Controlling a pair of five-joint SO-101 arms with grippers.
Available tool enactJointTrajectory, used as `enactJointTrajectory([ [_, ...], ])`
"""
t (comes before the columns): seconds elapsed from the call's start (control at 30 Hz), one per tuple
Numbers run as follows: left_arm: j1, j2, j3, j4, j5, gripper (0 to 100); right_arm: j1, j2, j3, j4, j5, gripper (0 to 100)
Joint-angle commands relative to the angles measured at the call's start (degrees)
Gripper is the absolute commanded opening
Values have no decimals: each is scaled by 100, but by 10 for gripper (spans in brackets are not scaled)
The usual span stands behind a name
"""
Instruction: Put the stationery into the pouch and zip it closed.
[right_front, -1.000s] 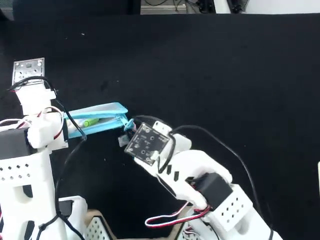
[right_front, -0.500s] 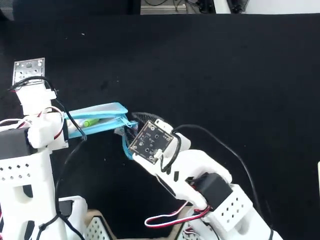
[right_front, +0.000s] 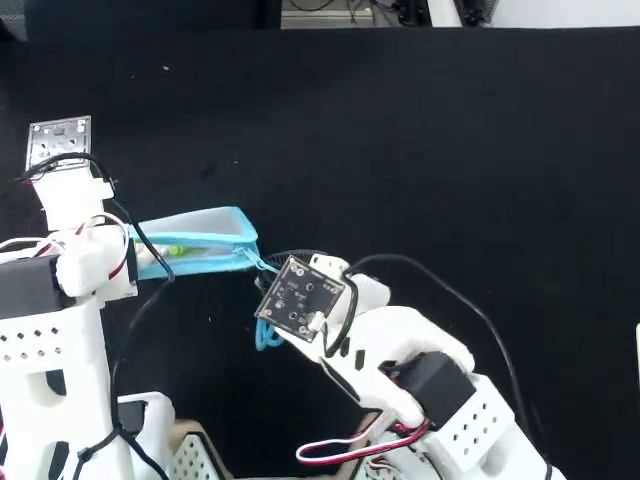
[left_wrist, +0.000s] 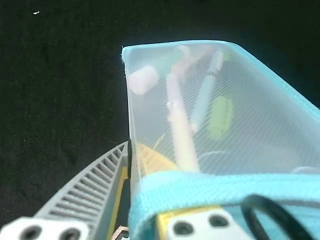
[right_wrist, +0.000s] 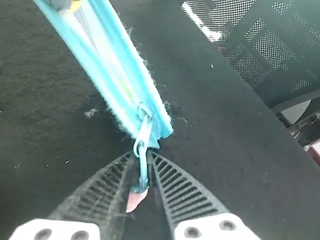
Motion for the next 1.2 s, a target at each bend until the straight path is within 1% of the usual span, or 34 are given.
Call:
enactJointTrajectory([
  [0.0, 4, 35, -4, 18, 0, 30, -44, 224, -321, 26, 62, 15],
  [0.17, 4, 35, -4, 18, 0, 30, -26, 242, -444, 79, 35, 17],
  [0.3, 4, 35, -4, 18, 0, 30, -35, 268, -549, 255, 26, 75],
  [0.37, 4, 35, -4, 18, 0, 30, -35, 268, -514, 273, 26, 57],
  [0.43, 4, 35, -4, 18, 0, 30, -35, 268, -497, 273, 62, 10],
  [0.63, 4, 35, -4, 18, 0, 30, -26, 268, -549, 229, 62, 11],
  [0.83, 4, 35, -13, 0, 0, 30, -18, 268, -945, 229, 70, 11],
  [1.0, 48, 35, -505, -18, 0, 30, -18, 277, -1411, 229, 97, 11],
  [1.1, 48, 35, -769, -18, 0, 31, -18, 303, -1437, 229, 343, 11],
  [1.17, 57, 35, -822, -18, 0, 32, -18, 453, -1437, 229, 343, 11],
])
